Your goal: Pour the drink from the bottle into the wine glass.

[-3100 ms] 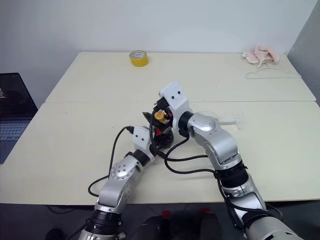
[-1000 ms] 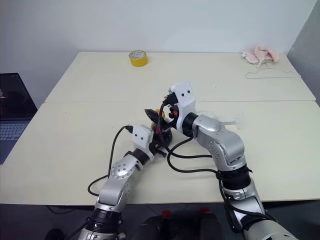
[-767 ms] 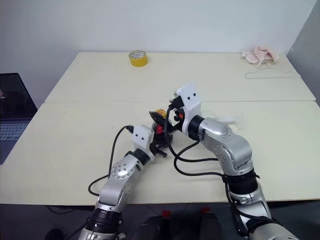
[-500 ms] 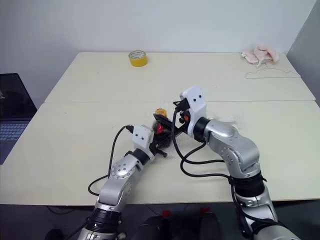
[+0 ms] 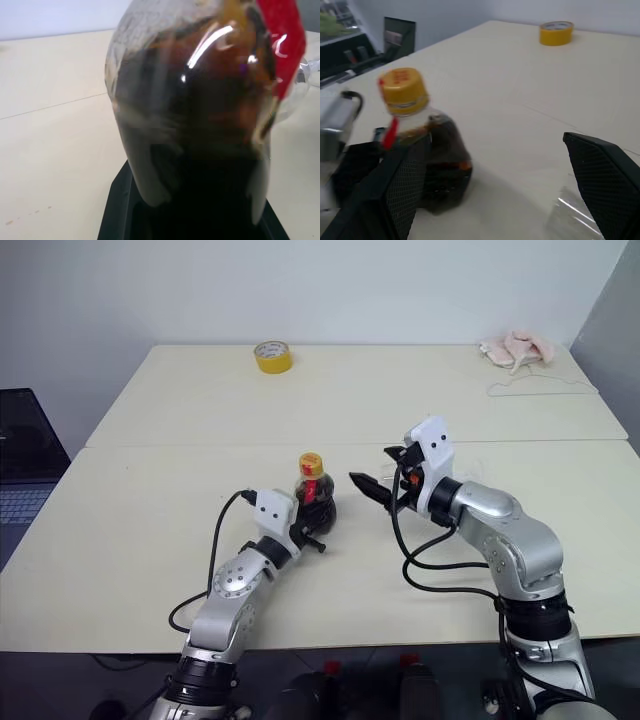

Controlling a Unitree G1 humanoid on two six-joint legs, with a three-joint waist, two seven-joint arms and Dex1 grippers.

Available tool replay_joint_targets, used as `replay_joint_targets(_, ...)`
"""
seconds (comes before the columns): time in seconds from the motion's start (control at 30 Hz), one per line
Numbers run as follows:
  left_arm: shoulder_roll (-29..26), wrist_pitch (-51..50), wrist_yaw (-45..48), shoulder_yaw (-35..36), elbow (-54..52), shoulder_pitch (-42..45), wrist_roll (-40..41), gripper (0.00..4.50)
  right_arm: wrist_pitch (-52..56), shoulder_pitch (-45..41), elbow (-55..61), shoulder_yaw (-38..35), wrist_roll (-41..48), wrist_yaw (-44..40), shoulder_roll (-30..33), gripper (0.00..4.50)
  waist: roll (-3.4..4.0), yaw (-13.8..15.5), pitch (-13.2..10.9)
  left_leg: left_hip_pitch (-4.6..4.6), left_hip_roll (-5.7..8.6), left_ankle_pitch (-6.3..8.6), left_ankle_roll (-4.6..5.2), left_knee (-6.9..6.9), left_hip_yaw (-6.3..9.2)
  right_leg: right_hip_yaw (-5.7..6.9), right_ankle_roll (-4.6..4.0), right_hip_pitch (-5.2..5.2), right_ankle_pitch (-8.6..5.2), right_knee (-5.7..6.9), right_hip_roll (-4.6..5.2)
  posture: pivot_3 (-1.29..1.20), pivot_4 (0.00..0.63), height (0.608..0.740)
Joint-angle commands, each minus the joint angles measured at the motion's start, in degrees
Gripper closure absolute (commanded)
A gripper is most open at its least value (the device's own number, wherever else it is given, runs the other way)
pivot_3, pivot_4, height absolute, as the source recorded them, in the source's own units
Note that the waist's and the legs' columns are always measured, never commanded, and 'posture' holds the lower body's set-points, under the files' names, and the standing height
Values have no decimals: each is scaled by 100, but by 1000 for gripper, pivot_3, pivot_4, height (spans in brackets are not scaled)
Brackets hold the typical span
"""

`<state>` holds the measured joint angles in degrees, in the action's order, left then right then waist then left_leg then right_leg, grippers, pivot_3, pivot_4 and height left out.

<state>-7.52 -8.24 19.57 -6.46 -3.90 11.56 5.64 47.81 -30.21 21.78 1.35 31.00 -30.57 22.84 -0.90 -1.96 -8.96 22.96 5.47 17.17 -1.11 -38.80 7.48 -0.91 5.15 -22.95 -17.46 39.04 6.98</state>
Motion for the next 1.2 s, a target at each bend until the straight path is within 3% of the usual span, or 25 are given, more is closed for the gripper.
replay_joint_targets(0.03, -6, 81, -3, 39, -242, -5, 38, 3729, -149, -18, 439, -35, 293, -343, 96, 0, 0, 11, 0, 0, 0, 0, 0, 0, 0, 1, 0, 0, 0, 0, 0, 0, 150, 740)
replay_joint_targets(0.53, 20, 119, -30, 31, -187, 17, 19, 3730, 28, -591, 152, 520, -15, 469, -870, 0, 0, 8, 0, -1, 0, 0, 0, -1, 3, 3, 0, -1, 0, 2, 0, 0, 150, 740)
replay_joint_targets(1.2, 86, 181, -108, 38, -143, 24, -31, 3730, -11, -983, -645, 711, -654, 1070, -1490, 0, 1, -4, 0, -1, 1, 0, 0, -2, 3, 1, 0, -16, 0, 4, 1, 0, 150, 740)
